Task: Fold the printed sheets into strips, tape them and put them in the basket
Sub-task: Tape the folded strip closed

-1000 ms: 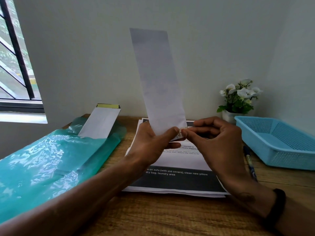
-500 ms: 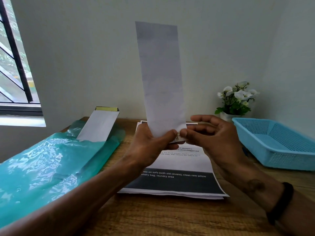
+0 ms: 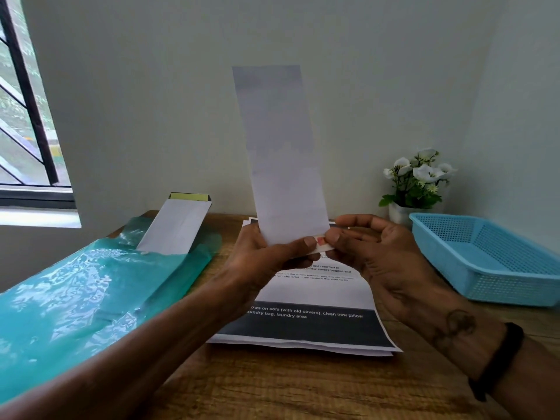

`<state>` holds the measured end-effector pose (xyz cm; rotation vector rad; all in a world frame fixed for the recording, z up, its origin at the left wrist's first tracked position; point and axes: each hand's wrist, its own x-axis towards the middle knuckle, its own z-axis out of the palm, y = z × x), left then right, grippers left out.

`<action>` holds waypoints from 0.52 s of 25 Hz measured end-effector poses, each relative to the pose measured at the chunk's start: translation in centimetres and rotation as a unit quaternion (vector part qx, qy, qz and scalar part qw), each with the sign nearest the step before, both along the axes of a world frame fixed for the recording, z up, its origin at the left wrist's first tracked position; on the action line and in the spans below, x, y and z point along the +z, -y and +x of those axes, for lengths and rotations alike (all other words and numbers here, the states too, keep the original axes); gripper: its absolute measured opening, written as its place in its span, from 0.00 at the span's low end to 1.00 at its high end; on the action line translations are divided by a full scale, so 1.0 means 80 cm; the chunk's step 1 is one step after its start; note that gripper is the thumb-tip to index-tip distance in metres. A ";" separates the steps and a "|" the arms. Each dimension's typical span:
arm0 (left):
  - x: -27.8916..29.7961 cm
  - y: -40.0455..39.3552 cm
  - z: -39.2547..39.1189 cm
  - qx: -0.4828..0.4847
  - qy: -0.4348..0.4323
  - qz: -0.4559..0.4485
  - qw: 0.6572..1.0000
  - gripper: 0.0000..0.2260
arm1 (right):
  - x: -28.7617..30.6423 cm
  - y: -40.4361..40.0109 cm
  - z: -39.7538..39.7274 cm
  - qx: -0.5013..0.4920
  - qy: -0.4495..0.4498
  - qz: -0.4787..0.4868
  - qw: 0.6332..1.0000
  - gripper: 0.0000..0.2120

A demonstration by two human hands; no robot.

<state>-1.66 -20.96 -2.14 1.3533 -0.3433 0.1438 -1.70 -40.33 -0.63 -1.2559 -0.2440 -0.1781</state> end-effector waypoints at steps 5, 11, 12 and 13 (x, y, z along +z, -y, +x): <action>-0.003 -0.008 0.005 0.015 -0.007 0.009 1.000 0.19 | -0.002 0.003 -0.003 0.042 -0.003 -0.049 0.998 0.25; -0.009 -0.008 0.009 0.006 -0.032 0.027 0.999 0.26 | -0.009 0.006 0.002 0.027 -0.040 -0.006 0.999 0.20; -0.010 -0.009 0.011 0.013 -0.033 0.038 0.999 0.29 | -0.009 0.006 0.003 0.033 -0.052 0.006 0.998 0.20; -0.010 -0.011 0.013 0.018 -0.035 0.045 0.998 0.31 | -0.009 0.005 0.002 0.042 -0.062 0.013 0.997 0.20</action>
